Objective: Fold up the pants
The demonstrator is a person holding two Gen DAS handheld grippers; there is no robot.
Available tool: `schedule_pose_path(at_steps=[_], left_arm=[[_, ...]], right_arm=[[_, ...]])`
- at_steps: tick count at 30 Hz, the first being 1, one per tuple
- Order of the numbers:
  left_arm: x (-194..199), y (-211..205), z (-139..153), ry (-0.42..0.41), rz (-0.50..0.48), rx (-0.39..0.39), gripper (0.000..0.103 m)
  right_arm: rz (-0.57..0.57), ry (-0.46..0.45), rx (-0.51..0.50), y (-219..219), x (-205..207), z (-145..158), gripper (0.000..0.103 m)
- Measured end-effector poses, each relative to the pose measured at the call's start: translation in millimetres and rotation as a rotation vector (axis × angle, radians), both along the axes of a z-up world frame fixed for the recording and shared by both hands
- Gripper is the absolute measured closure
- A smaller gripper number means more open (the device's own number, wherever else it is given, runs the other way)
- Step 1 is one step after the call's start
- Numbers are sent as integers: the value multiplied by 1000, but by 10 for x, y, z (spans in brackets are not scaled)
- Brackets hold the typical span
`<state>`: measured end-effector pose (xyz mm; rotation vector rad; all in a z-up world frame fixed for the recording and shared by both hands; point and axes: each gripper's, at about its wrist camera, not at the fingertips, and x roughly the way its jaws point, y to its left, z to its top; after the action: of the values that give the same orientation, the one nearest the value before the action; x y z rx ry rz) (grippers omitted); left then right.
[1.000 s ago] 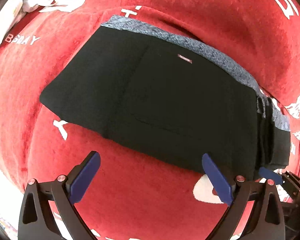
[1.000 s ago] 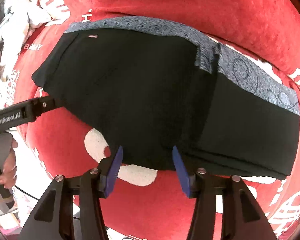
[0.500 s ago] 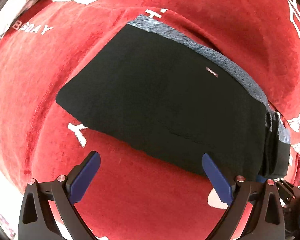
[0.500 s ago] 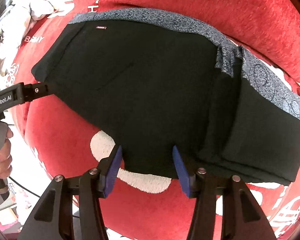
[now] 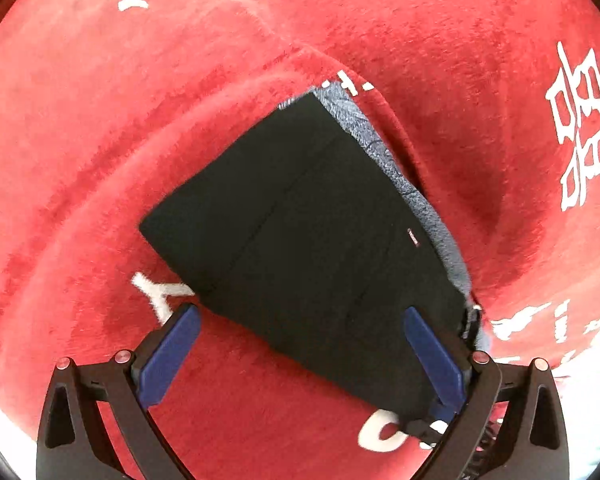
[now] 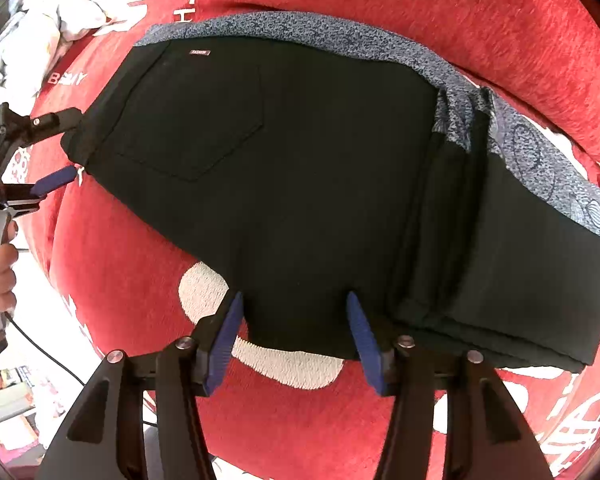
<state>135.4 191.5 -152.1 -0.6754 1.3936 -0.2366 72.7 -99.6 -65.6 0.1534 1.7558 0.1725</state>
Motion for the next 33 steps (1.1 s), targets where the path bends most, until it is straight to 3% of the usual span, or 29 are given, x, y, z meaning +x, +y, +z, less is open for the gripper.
schedule_pose_path(at_steps=[3, 10, 14, 19, 21, 22, 23, 24, 25, 28, 33], left_arm=[[-3, -124, -56, -15, 2, -84, 1], [42, -159, -108, -54, 51, -151, 1], [55, -188, -55, -53, 71, -129, 1], [89, -359, 310, -189, -8, -96, 1], [158, -459, 244, -157, -44, -4, 1], [190, -493, 168, -113, -59, 56, 8], [212, -525, 107, -79, -72, 122, 17], [218, -540, 79, -63, -84, 182, 37], [219, -564, 80, -60, -98, 247, 48], [176, -683, 213, -137, -155, 376, 61], [-60, -1233, 384, -369, -434, 736, 62]], right_arm=[[4, -4, -6, 11, -1, -9, 43], [2, -16, -12, 41, -42, -23, 42], [4, -16, -16, 67, -58, -33, 40], [7, -20, -15, 88, -82, -42, 40], [10, -23, -15, 92, -89, -49, 40], [12, -22, -16, 91, -89, -46, 40], [13, -23, -16, 90, -81, -32, 40], [12, -26, -11, 81, -63, -4, 39], [8, -34, 0, 64, -40, 37, 39], [-11, -84, 30, -28, 103, 213, 39], [-88, -116, 129, -183, 674, 406, 39]])
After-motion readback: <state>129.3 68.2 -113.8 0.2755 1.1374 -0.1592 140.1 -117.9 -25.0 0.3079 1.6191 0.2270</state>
